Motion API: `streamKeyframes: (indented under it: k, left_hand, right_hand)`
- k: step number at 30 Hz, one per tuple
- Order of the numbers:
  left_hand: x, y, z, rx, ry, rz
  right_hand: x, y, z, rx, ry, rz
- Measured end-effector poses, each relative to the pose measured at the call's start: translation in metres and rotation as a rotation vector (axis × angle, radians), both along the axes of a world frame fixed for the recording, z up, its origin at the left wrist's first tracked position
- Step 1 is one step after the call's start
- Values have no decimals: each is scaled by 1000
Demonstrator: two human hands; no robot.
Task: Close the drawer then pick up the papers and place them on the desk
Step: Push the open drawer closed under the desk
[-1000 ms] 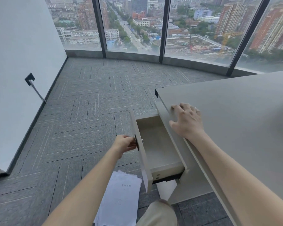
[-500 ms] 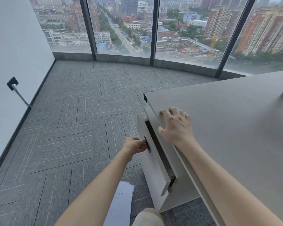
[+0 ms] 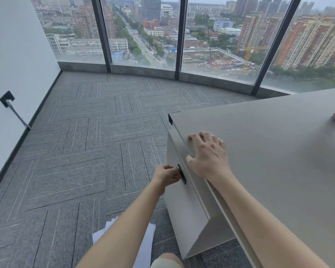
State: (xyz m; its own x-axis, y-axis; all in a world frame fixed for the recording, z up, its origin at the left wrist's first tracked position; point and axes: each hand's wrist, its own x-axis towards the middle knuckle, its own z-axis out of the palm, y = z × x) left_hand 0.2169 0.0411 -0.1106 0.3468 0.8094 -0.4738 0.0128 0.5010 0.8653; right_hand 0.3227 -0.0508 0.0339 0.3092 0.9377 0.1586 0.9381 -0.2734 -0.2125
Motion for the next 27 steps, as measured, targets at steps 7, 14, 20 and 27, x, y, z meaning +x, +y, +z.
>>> streamKeyframes:
  k: [7,14,20,27]
  left_hand:
    - [2,1,2,-15,-9,-14]
    - [3,6,10,-62,33,-46]
    - [5,15,9,-154,54,-68]
    - [7,19,17,-309,36,-159]
  right_hand:
    - [0,2,-1,-4,-5,-11]
    - [-1,0,0,-9,8,-18]
    - [1,1,0,-3,4,-15]
    - [1,1,-1,10,14,-11]
